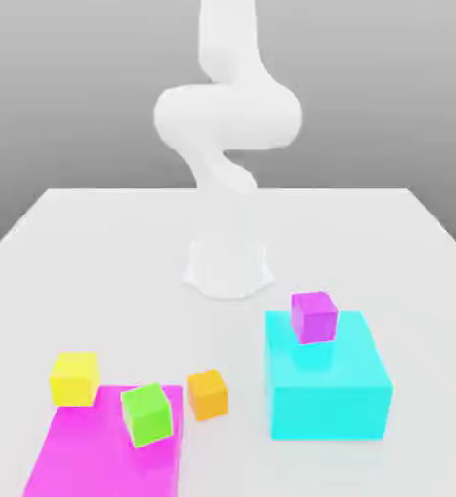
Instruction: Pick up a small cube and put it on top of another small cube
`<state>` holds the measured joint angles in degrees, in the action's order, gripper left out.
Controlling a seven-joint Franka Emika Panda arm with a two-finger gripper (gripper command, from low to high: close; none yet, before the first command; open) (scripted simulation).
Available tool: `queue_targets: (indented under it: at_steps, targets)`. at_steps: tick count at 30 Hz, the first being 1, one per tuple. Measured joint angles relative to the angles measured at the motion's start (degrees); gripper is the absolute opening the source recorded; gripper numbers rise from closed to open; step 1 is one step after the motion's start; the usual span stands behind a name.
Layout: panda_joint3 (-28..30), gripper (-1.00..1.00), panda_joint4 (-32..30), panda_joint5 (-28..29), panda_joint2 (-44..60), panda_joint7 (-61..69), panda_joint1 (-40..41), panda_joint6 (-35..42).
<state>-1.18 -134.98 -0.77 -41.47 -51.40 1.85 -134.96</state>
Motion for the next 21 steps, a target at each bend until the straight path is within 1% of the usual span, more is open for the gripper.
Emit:
queue_targets:
  at_steps: [11, 17, 21]
  targets:
    - [-6.63, 0.0, -14.57, -2.42, 19.92, -26.26, 8.4, -14.62]
    - [-9.63, 0.0, -22.37, -2.01, 30.64, -41.5, 12.21, -22.46]
    - [-10.24, 0.0, -27.57, -0.33, 37.87, -52.69, 13.88, -27.69]
